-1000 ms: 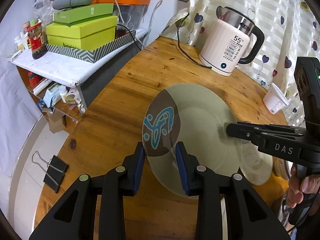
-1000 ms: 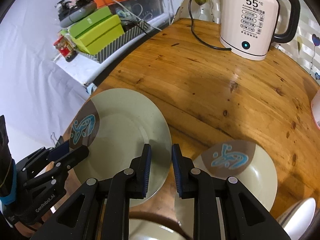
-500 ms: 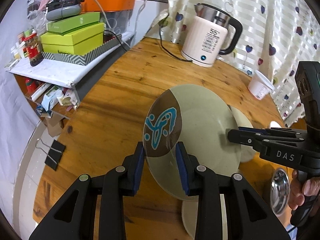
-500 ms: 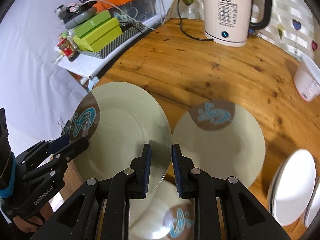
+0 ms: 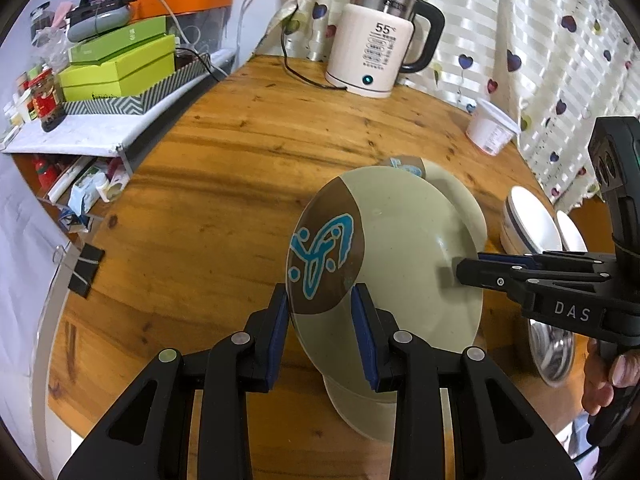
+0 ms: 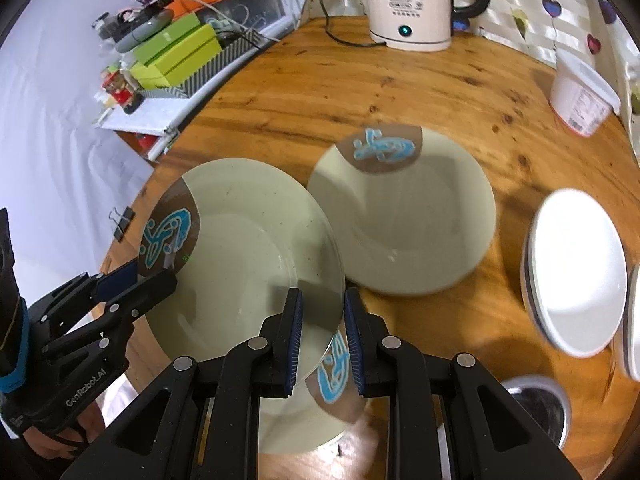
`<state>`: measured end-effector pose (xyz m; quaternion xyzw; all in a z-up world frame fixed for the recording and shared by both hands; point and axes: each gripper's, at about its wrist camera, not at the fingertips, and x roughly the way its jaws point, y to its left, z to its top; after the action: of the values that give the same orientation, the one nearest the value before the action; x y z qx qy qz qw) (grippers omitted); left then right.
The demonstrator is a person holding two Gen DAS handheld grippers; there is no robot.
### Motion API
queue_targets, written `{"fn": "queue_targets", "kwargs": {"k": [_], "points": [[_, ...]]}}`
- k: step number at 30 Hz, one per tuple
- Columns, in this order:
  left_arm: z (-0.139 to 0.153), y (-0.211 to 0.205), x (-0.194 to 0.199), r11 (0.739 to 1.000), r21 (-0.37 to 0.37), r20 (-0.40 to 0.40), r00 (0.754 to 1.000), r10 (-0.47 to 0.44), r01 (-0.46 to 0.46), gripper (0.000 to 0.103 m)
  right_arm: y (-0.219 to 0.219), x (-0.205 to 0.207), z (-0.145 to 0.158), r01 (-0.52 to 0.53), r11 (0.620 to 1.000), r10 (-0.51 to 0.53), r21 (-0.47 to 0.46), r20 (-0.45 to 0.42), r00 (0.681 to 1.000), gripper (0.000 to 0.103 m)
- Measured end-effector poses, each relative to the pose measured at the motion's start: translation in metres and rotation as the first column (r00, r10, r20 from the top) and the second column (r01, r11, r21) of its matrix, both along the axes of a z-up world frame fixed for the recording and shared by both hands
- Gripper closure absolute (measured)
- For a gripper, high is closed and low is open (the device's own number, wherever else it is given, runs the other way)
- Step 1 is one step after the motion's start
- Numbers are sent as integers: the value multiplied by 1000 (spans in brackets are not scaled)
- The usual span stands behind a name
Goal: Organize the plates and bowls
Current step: 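Carry the held plate with the left tool toward the other beige plates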
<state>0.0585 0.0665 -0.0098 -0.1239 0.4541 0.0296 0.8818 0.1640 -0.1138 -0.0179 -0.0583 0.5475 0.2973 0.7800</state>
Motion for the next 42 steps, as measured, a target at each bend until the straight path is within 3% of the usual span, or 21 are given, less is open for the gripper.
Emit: {"fn": "queue_targets", "kwargs": {"k": [26,42], "points": [[-20,-29,-18,998,-1,-71,996,-55,55,70,-22,-30,-22,25,998,-27,-57,-45,999,82],[-29,-33,-15,998,20,-101,993,-58,60,70,-15,-33,-27,10,996,-11,-93,-7,1000,78]]}}
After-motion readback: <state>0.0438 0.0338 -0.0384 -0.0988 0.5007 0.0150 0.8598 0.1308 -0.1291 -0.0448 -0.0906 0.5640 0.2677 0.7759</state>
